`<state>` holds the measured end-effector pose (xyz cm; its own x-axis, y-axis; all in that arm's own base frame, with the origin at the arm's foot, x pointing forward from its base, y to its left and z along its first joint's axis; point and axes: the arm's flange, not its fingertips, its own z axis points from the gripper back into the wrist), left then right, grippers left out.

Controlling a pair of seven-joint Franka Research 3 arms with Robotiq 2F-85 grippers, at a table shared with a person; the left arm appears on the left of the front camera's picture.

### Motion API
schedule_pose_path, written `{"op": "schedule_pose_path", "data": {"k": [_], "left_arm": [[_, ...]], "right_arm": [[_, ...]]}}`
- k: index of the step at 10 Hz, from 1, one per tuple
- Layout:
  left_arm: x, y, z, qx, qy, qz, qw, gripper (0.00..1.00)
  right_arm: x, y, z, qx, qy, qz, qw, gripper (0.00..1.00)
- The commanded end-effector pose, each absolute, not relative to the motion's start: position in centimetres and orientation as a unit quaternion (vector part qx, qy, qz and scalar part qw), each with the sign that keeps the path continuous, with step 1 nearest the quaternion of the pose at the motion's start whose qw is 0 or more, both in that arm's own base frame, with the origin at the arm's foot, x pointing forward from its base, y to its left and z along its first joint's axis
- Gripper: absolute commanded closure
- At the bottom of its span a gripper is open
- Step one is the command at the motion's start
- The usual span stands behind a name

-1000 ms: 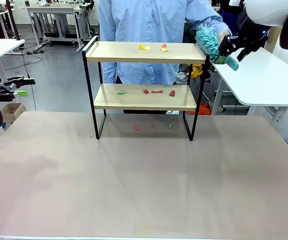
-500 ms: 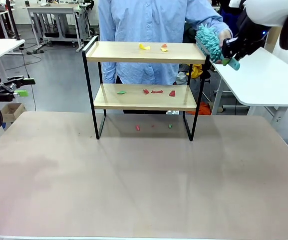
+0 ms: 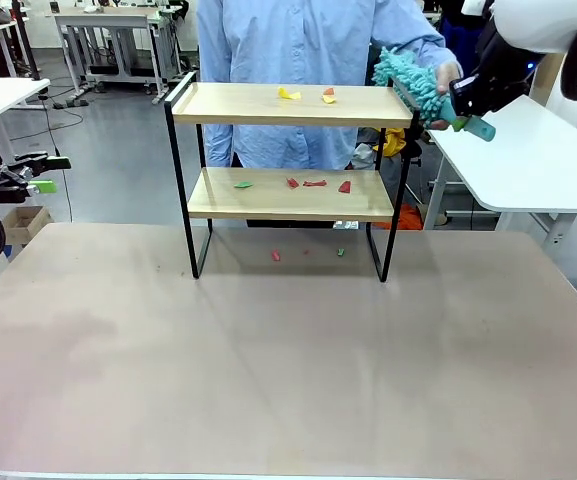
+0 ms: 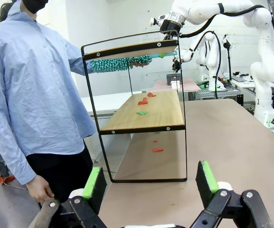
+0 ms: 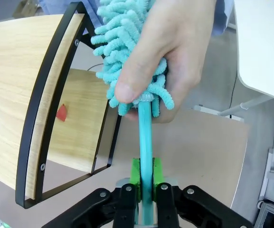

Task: Clean the shelf.
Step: Pick up the Duster handed by the human, then clean the specific section of the Shelf indicated by the human with the Duster.

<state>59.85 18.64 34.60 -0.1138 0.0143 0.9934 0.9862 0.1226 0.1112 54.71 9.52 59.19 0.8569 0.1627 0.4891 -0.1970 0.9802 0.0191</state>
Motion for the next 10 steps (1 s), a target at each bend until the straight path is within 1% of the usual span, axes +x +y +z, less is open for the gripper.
{"op": "schedule_pose_path", "data": {"k": [1, 2, 3, 4, 10], "left_arm": [[59.75, 18.55, 34.77, -0.441, -0.562, -0.498, 0.492, 0.0], [59.75, 18.55, 34.77, -0.441, -0.562, -0.498, 0.492, 0.0], [59.75, 18.55, 34.77, -0.441, -0.562, -0.498, 0.492, 0.0], [59.75, 18.55, 34.77, -0.441, -0.562, -0.498, 0.492, 0.0], [59.75, 18.55, 34.77, -0.441, -0.562, -0.498, 0.492, 0.0]], "right_arm": [[54.38, 9.6, 59.1, 0.02, -0.25, 0.071, 0.965, 1.0], [54.49, 9.47, 59.01, 0.02, -0.245, 0.066, 0.967, 1.0], [54.5, 9.27, 59.07, 0.026, -0.223, 0.063, 0.972, 1.0], [54.72, 9.47, 59.09, 0.035, -0.248, 0.089, 0.964, 1.0], [54.72, 9.47, 59.09, 0.035, -0.248, 0.089, 0.964, 1.0]]}}
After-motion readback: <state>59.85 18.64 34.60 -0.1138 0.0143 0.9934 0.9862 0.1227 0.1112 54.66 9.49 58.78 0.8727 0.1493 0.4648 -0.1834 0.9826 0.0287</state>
